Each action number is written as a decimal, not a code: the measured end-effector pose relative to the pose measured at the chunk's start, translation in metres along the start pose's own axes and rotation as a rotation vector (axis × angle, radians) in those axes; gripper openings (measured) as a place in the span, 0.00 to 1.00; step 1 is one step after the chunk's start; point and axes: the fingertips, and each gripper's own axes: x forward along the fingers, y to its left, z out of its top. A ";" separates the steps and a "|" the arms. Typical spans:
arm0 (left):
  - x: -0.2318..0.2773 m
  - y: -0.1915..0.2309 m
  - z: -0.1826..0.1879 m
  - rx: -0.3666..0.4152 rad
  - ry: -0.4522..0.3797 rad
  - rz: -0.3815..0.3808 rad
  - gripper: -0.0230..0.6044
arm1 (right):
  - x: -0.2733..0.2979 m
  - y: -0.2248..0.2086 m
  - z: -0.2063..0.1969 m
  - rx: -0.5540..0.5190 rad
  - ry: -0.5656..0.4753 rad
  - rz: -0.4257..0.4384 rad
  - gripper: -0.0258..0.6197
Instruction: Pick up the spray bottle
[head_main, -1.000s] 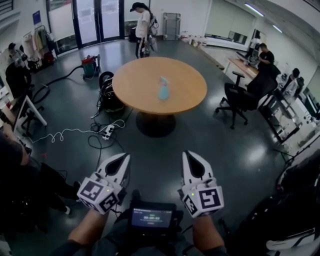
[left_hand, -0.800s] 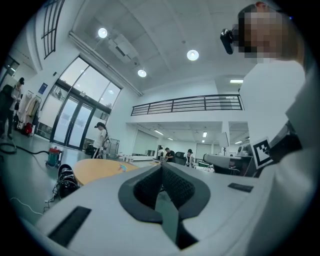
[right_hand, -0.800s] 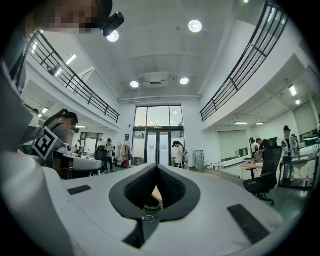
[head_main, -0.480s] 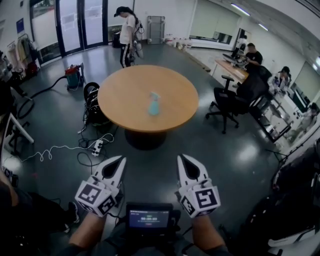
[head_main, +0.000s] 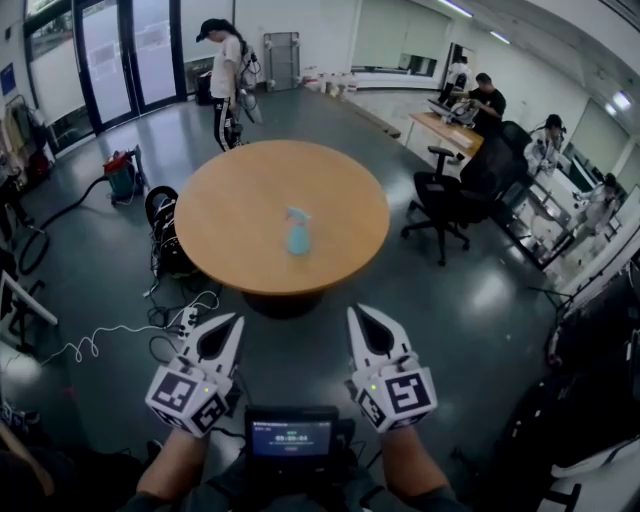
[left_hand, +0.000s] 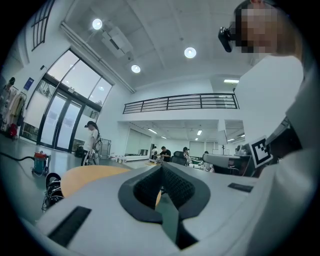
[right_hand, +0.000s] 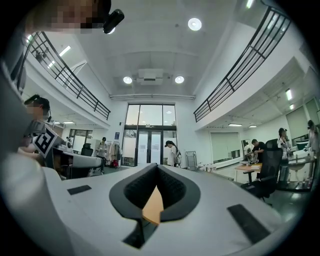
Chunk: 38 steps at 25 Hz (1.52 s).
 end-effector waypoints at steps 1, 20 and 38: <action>0.005 0.005 0.000 -0.001 0.001 -0.006 0.04 | 0.006 -0.001 0.000 -0.008 0.001 0.000 0.06; 0.123 0.083 0.010 -0.004 -0.012 0.141 0.04 | 0.153 -0.088 -0.002 0.012 -0.025 0.155 0.06; 0.210 0.129 0.027 0.007 -0.029 0.282 0.04 | 0.262 -0.146 0.019 -0.013 -0.067 0.360 0.12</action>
